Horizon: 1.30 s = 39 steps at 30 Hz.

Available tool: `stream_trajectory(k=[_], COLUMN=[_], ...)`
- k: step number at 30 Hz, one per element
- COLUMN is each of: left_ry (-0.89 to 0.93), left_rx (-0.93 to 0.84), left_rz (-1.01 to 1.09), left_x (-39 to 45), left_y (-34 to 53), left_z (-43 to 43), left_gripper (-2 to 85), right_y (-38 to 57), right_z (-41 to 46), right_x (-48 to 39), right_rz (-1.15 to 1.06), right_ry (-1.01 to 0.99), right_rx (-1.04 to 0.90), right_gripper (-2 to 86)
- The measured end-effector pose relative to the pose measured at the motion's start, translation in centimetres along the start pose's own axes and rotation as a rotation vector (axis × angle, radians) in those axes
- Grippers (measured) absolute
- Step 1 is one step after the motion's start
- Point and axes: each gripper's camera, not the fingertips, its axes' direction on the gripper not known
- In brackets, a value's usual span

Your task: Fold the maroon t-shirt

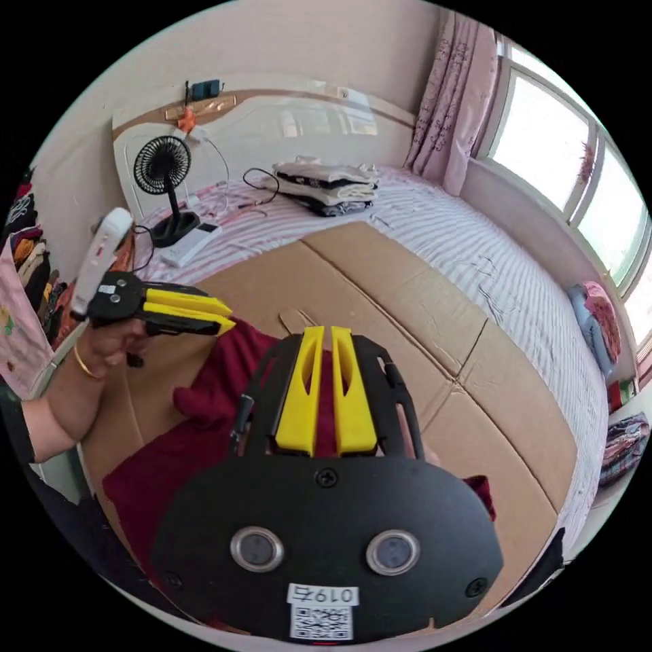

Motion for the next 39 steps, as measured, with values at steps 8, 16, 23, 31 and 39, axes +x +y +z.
stream_trajectory(k=[8, 16, 23, 31, 39], left_ry=[0.087, 0.147, 0.148, 0.113, 0.032], left_rx=[0.009, -0.059, -0.076, -0.08, -0.121], left_rz=[-0.074, -0.07, -0.053, -0.06, 0.024], left_x=[-2.8, -3.0, -3.5, -3.9, -2.0], left_y=[0.3, -0.9, -1.5, -2.7, -4.1], left_z=[0.5, 2.9, 3.4, 3.1, 1.7], left_gripper=[2.5, 4.4, 1.6, 1.0, 2.0], right_y=[9.3, 11.8, 11.8, 14.6, 16.1], right_z=[-3.1, -0.6, 2.4, 3.6, 2.1], right_x=[-13.7, -22.7, -24.6, -28.1, -27.9], right_rz=[-0.227, -0.347, -0.346, -0.466, -0.476], right_ry=[-0.12, 0.13, 0.142, 0.275, 0.368], right_rx=[0.059, 0.023, -0.07, -0.066, -0.009], right_gripper=[0.4, 8.5, 4.2, 3.6, 6.4])
